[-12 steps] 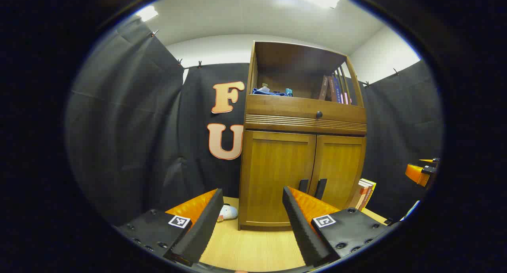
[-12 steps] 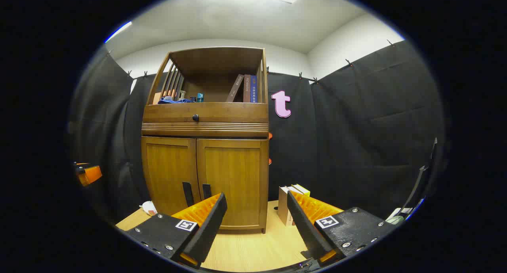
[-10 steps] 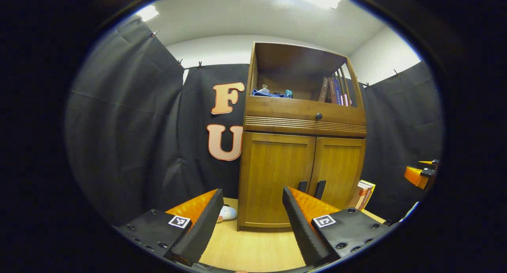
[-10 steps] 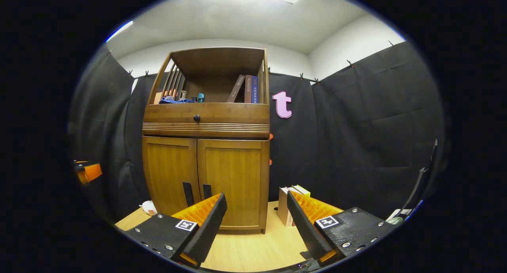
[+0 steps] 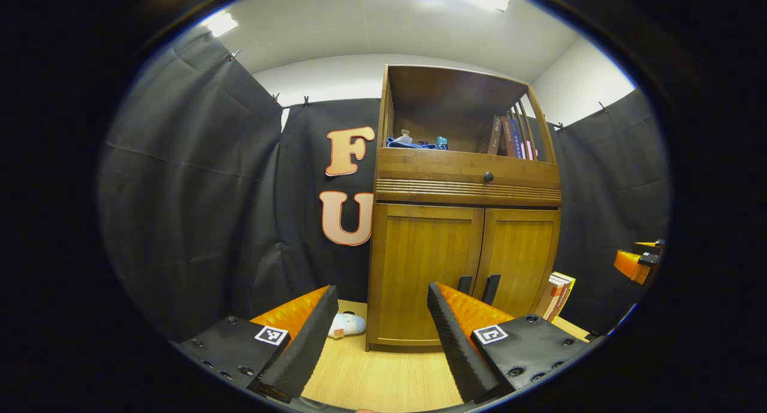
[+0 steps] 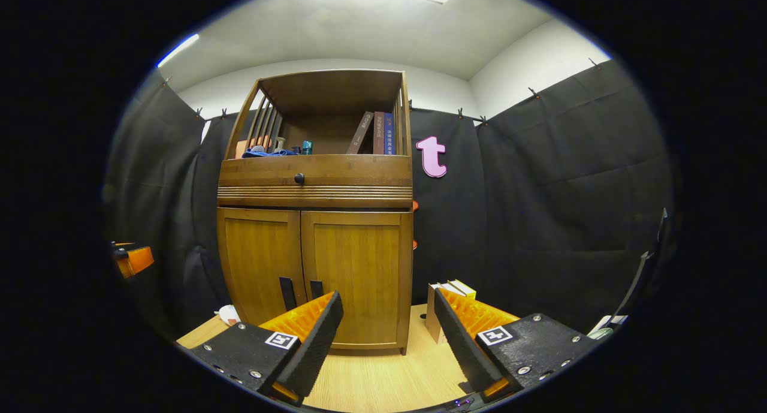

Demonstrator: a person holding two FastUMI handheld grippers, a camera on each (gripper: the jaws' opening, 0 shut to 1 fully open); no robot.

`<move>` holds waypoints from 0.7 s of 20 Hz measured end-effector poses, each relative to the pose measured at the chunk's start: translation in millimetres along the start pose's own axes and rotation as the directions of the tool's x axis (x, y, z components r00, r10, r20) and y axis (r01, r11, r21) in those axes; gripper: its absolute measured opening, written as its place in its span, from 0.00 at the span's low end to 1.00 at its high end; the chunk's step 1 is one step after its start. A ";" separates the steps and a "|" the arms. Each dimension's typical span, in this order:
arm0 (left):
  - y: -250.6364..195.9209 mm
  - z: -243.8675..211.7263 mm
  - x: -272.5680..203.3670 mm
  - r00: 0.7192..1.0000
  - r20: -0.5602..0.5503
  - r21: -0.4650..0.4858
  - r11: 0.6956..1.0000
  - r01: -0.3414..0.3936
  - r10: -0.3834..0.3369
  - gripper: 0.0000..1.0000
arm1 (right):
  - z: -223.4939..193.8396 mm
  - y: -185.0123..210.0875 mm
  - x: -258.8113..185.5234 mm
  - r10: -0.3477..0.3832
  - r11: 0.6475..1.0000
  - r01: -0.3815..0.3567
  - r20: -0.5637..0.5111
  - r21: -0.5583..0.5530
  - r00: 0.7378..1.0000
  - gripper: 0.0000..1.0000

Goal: Open the right door of the double-door shoe cabinet with the right hand, and open the left door with the left hand.

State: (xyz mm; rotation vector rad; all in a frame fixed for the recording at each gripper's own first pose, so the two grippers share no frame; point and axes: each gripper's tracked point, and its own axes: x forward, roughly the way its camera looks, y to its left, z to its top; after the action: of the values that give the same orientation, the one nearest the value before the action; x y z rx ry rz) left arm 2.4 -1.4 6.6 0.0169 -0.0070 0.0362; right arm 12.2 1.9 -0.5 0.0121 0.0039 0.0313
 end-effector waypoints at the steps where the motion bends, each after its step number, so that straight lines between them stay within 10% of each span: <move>1: -0.2 -0.4 0.1 1.000 -0.004 0.001 1.000 0.000 0.000 0.93 | 0.3 0.2 0.2 0.001 1.000 -0.001 0.002 0.000 1.000 0.93; 14: 10.5 -7.2 0.9 0.998 -0.027 0.000 0.999 -0.052 0.052 0.93 | -22.3 38.9 21.8 0.064 0.997 -0.065 -0.013 -0.053 0.998 0.99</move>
State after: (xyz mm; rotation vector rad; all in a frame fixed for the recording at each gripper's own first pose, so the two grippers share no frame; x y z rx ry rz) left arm 3.0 9.3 -0.4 0.0156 0.0198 0.0881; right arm 32.7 41.7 -22.4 -0.0411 0.0144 0.0961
